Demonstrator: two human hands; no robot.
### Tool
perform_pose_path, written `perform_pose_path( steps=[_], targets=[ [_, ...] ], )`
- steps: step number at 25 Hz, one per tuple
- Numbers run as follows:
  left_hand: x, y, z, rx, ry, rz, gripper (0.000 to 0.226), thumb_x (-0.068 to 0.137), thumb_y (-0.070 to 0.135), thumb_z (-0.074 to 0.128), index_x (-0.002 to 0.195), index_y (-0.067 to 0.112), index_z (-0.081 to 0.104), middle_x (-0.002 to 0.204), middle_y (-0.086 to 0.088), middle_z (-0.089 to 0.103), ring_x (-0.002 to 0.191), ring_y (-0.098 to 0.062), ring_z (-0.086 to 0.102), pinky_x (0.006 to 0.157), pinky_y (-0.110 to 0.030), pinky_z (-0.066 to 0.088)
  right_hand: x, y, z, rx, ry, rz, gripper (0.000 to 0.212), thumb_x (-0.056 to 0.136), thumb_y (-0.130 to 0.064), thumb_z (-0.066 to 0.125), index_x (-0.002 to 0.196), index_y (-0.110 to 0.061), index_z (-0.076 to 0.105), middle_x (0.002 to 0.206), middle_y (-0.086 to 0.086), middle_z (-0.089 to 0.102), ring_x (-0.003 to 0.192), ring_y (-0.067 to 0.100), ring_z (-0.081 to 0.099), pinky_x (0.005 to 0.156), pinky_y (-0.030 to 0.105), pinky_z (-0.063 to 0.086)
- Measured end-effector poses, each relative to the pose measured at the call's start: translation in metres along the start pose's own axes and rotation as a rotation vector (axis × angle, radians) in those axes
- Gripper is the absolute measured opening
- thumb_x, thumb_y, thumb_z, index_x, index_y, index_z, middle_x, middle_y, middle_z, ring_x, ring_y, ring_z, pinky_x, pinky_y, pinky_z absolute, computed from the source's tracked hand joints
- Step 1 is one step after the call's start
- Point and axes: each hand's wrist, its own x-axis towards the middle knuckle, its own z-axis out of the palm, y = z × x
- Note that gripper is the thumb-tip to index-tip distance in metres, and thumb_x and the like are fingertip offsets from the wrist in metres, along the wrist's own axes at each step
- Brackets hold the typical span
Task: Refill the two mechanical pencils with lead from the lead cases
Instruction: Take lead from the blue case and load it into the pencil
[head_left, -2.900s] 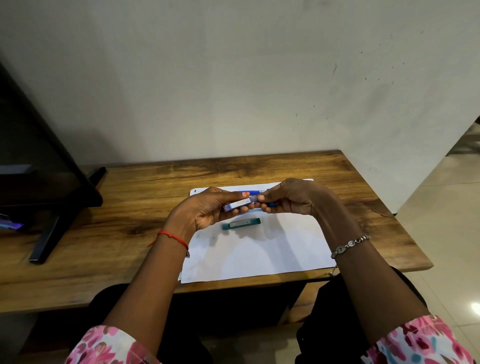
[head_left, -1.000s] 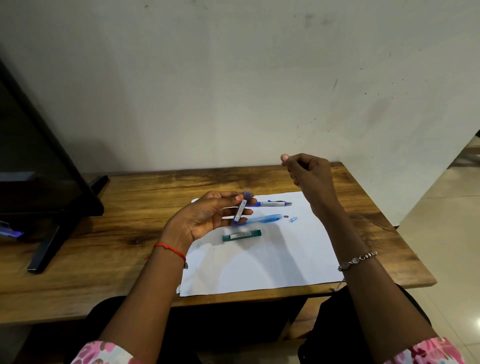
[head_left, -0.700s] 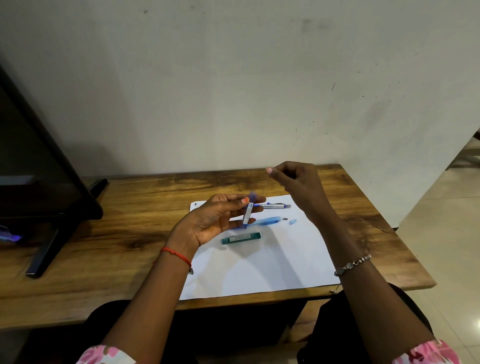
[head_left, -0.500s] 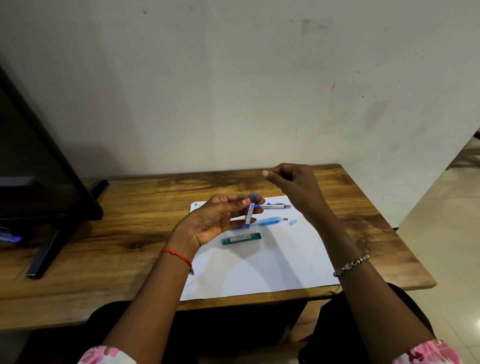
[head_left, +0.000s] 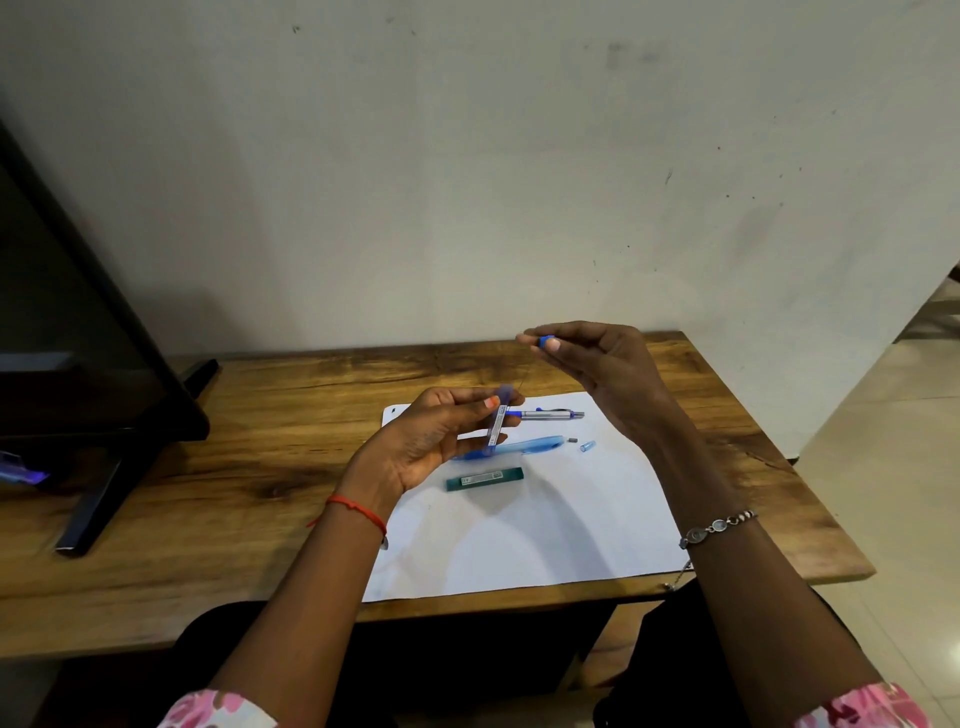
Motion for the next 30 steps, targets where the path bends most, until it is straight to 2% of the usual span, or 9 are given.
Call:
perform_pose_path(
  steps=[3, 6, 9, 11, 13, 16, 21, 27, 30],
  targets=[
    [0.0, 0.0, 0.0, -0.002, -0.001, -0.01, 0.02, 0.09, 0.007, 0.05, 0.093, 0.016, 0.068, 0.086, 0.008, 0.075, 0.084, -0.006, 0.07, 0.075, -0.022, 0.057, -0.001, -0.002, 0.003, -0.255, -0.021, -0.046, 0.022, 0.082, 0.003, 0.062, 0.088, -0.015, 0.071, 0.075, -0.007, 0.071, 0.068, 0.008, 0.063, 0.072, 0.021, 0.051],
    [0.001, -0.001, -0.002, 0.025, -0.006, -0.017, 0.02, 0.089, 0.009, 0.051, 0.093, 0.017, 0.069, 0.087, 0.008, 0.075, 0.083, -0.008, 0.07, 0.081, -0.026, 0.056, -0.004, -0.004, 0.007, -0.449, -0.082, -0.052, 0.022, 0.079, -0.005, 0.068, 0.097, -0.017, 0.071, 0.079, -0.011, 0.07, 0.077, 0.004, 0.062, 0.078, 0.025, 0.049],
    [0.001, -0.002, -0.002, 0.065, -0.01, -0.024, 0.019, 0.089, 0.012, 0.052, 0.093, 0.02, 0.07, 0.09, 0.009, 0.075, 0.08, -0.009, 0.069, 0.089, -0.03, 0.05, -0.005, -0.004, 0.011, -0.552, -0.036, -0.023, 0.024, 0.073, -0.006, 0.075, 0.097, -0.011, 0.073, 0.076, -0.013, 0.066, 0.071, -0.005, 0.057, 0.068, 0.014, 0.041],
    [0.002, -0.002, -0.002, 0.083, -0.013, -0.029, 0.019, 0.089, 0.014, 0.053, 0.094, 0.02, 0.07, 0.09, 0.01, 0.074, 0.076, -0.008, 0.069, 0.09, -0.032, 0.049, -0.004, -0.002, 0.012, -0.613, -0.031, -0.015, 0.02, 0.071, -0.009, 0.077, 0.09, -0.014, 0.075, 0.076, -0.009, 0.066, 0.077, 0.004, 0.054, 0.069, 0.022, 0.038],
    [0.002, -0.002, -0.002, 0.087, -0.015, -0.031, 0.018, 0.089, 0.014, 0.053, 0.093, 0.019, 0.07, 0.09, 0.01, 0.074, 0.073, -0.008, 0.068, 0.088, -0.033, 0.05, -0.003, -0.001, 0.011, -0.635, -0.041, -0.014, 0.02, 0.069, -0.011, 0.078, 0.088, -0.018, 0.075, 0.076, -0.007, 0.067, 0.083, 0.017, 0.051, 0.07, 0.028, 0.038],
    [0.002, -0.003, -0.003, 0.085, -0.031, -0.031, 0.018, 0.089, 0.012, 0.053, 0.096, 0.017, 0.069, 0.09, 0.008, 0.074, 0.071, -0.008, 0.067, 0.08, -0.03, 0.054, -0.003, -0.002, 0.01, -0.643, -0.062, -0.012, 0.022, 0.07, -0.01, 0.077, 0.09, -0.019, 0.074, 0.075, -0.013, 0.065, 0.085, 0.016, 0.049, 0.072, 0.027, 0.038],
    [0.002, -0.003, -0.001, 0.014, -0.026, -0.046, 0.019, 0.09, 0.008, 0.05, 0.099, 0.01, 0.067, 0.087, 0.007, 0.074, 0.064, -0.007, 0.065, 0.065, -0.024, 0.057, -0.003, -0.001, 0.008, -0.656, -0.102, -0.031, 0.02, 0.073, -0.011, 0.076, 0.09, -0.022, 0.073, 0.078, -0.015, 0.066, 0.093, 0.023, 0.054, 0.079, 0.035, 0.04],
    [0.001, -0.002, 0.0, 0.025, -0.007, -0.052, 0.019, 0.09, 0.006, 0.049, 0.094, 0.01, 0.067, 0.081, 0.007, 0.075, 0.061, -0.006, 0.063, 0.065, -0.022, 0.057, -0.001, 0.002, 0.004, -0.688, -0.126, -0.029, 0.018, 0.074, -0.012, 0.075, 0.09, -0.02, 0.075, 0.085, -0.004, 0.07, 0.085, 0.005, 0.051, 0.07, 0.024, 0.035],
    [0.001, -0.001, 0.001, 0.037, 0.0, -0.059, 0.018, 0.09, 0.006, 0.049, 0.095, 0.008, 0.067, 0.077, 0.008, 0.074, 0.06, -0.004, 0.063, 0.065, -0.022, 0.057, -0.002, 0.001, 0.005, -0.71, -0.145, -0.044, 0.019, 0.074, -0.011, 0.075, 0.089, -0.023, 0.074, 0.083, -0.006, 0.07, 0.085, 0.006, 0.052, 0.069, 0.019, 0.034]
  ],
)
